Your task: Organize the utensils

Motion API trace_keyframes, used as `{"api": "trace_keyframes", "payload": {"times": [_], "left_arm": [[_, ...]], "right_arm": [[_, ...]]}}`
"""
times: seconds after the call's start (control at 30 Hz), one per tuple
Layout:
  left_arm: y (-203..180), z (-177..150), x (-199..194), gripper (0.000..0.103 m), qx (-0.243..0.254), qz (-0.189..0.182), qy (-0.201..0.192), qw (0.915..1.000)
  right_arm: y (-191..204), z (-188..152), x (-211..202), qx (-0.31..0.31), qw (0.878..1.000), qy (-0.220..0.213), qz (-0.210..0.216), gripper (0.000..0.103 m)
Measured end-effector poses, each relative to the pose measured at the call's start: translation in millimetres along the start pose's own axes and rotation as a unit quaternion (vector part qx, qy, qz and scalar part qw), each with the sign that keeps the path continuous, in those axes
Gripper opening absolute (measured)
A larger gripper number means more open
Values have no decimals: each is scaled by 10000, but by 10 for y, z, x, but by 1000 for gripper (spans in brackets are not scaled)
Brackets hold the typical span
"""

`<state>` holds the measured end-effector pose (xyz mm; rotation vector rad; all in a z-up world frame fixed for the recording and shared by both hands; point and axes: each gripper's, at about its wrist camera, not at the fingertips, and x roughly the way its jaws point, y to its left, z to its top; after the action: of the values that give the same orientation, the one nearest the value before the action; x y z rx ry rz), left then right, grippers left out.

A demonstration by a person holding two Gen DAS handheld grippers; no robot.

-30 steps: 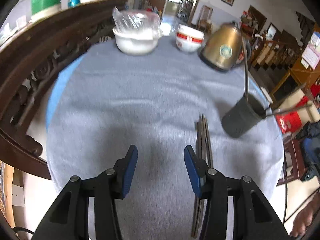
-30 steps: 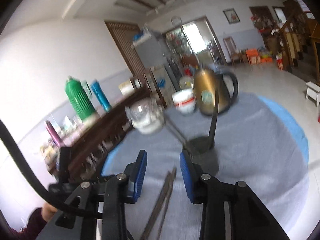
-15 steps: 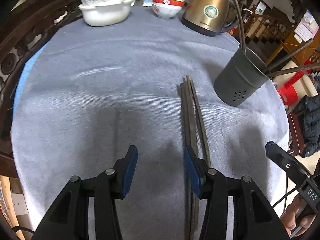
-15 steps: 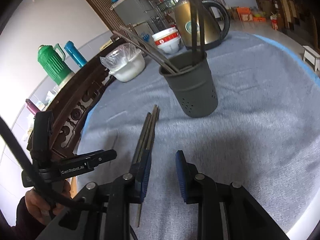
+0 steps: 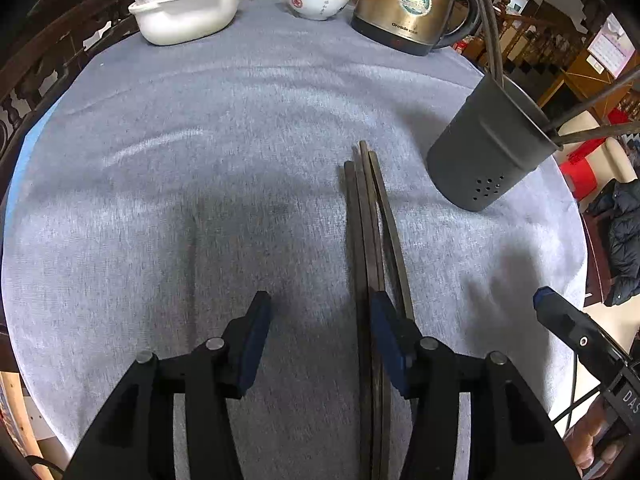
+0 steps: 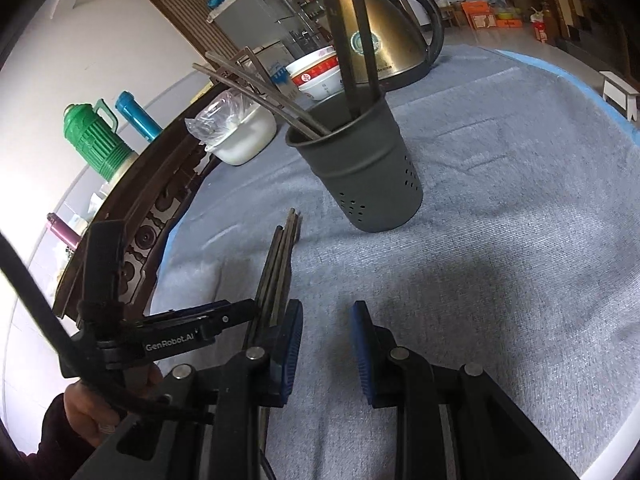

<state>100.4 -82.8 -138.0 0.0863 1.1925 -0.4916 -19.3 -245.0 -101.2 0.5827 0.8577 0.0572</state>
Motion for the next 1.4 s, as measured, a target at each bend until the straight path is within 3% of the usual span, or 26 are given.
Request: {"api": "trace_keyframes", "payload": {"times": [0.37,0.53,0.87,0.93,1.1,1.23,1.4], "left_arm": [[87,-4,-2,57,46,106,-105,9999],[274,-22,-51,57,-204,181,-42,9996],[249,212,-13,55,-402,-56,29,9992],[245,256,39,52,-481,-137,76,9987],[230,297,129,18,-431,-195,111,9988],[266,295,127,9,-373,-402,104,9984],[311,268,83,9,-295,-492,132,9983]], "right_arm": [[15,-3,-2,22,10000,-32,-26,27],[19,0,-35,16,10000,-72,-43,27],[109,-47,50,-78,10000,56,25,27],[121,-55,65,-102,9999,85,14,27],[177,-37,154,-204,9995,258,21,27],[319,-30,345,-421,9976,541,-27,27],[524,-84,647,-702,9933,913,-110,25]]}}
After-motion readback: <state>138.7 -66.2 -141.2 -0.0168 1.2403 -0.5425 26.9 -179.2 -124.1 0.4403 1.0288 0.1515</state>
